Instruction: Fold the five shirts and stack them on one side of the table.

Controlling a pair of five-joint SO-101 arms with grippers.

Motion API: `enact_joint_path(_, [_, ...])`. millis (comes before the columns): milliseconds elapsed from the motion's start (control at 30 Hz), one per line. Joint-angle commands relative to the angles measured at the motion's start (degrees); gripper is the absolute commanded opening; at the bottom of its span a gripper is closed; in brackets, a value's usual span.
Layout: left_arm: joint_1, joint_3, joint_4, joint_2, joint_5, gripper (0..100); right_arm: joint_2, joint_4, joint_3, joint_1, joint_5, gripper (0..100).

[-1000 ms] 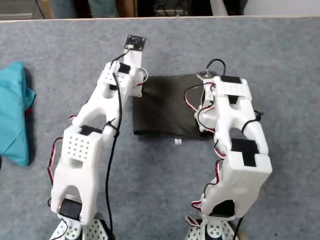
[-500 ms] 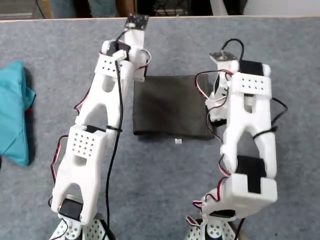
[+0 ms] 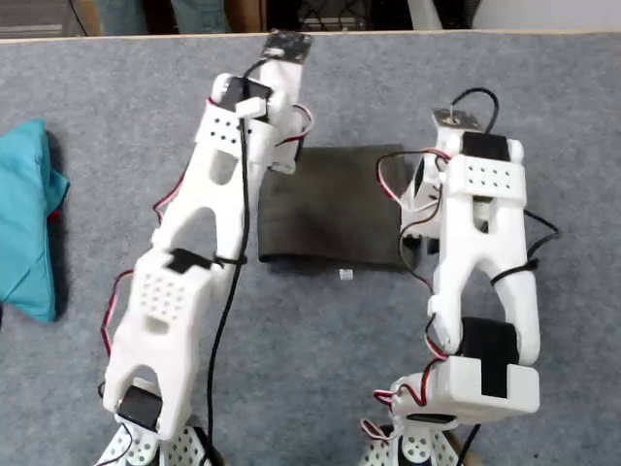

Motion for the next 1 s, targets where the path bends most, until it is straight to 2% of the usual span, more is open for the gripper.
enact_joint_path(0, [0.48, 11.47, -1.05, -11.52, 0.53, 3, -2.42, -3.96, 0.92, -1.58, -6.42, 24.2])
enact_joint_path(100, [-1.01, 22.99, -6.59, -17.93, 0.44, 3, -2.42, -8.18, 3.38, -3.96, -10.73, 27.6])
enact_joint_path(200, [-2.24, 40.04, -14.95, -25.41, 0.79, 3, -2.33, -11.78, 5.49, -7.21, -15.74, 29.2])
enact_joint_path(367, [-2.42, 73.63, -36.31, -41.93, 0.44, 3, 2.15, -14.95, 5.58, -9.85, -22.07, 36.8])
enact_joint_path(533, [-2.68, 97.54, -53.63, -57.05, 0.88, 3, 12.7, -14.95, 0.04, -9.76, -24.62, 38.4])
enact_joint_path(700, [-6.9, 108.79, -64.18, -61.63, 0.97, 3, 24.13, -14.51, -8.31, -9.58, -24.53, 31.6])
enact_joint_path(833, [-9.98, 110.37, -64.62, -61.63, 0.97, 3, 30.2, -13.01, -11.56, -9.76, -24.18, 20.9])
enact_joint_path(967, [-10.77, 111.6, -64.88, -61.63, 0.88, 3, 32.66, -10.55, -14.37, -9.67, -20.22, 8.4])
